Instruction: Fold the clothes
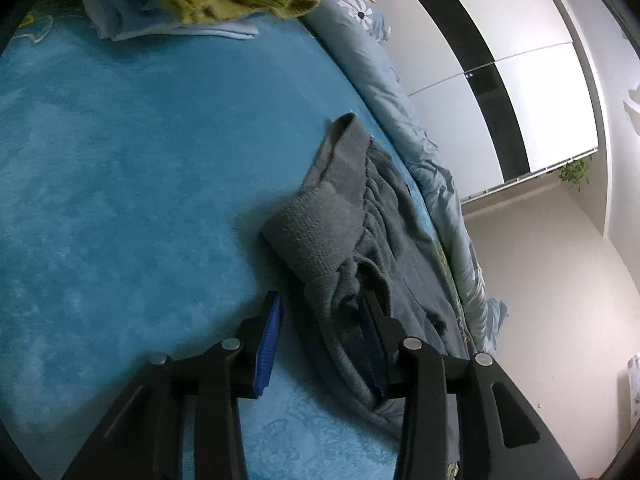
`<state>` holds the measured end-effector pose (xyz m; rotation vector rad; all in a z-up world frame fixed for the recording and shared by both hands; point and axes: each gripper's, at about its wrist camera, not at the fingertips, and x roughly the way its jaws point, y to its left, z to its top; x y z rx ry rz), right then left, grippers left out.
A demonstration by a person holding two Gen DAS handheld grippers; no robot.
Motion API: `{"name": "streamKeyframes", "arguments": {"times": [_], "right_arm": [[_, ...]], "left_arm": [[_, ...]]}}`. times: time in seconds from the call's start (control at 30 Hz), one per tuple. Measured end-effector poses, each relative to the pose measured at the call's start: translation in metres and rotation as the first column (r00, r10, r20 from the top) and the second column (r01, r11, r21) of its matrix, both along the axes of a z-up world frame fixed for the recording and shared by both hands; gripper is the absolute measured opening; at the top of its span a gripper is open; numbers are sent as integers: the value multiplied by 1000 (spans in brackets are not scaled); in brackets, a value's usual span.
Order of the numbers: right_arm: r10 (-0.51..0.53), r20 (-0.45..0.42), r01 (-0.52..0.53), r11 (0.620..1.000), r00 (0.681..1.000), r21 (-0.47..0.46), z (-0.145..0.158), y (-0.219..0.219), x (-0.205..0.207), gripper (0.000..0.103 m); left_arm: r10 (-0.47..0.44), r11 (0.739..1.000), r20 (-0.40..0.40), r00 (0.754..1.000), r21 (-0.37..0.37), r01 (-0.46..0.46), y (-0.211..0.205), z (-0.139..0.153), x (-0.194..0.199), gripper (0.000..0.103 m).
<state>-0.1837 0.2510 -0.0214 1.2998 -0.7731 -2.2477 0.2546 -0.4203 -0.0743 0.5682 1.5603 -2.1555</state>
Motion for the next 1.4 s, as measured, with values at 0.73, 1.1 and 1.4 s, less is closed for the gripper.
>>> {"name": "streamKeyframes", "arguments": {"times": [0.73, 1.1, 1.4], "right_arm": [[68, -94, -67, 998, 993, 21, 34, -9, 19, 7], [93, -67, -89, 994, 993, 58, 22, -8, 22, 12], [89, -32, -88, 996, 996, 17, 9, -5, 22, 33]], "left_arm": [[14, 992, -53, 998, -124, -20, 12, 53, 40, 6], [-37, 998, 47, 998, -42, 39, 18, 20, 1, 54], [-66, 997, 58, 996, -47, 69, 20, 8, -25, 16]]}}
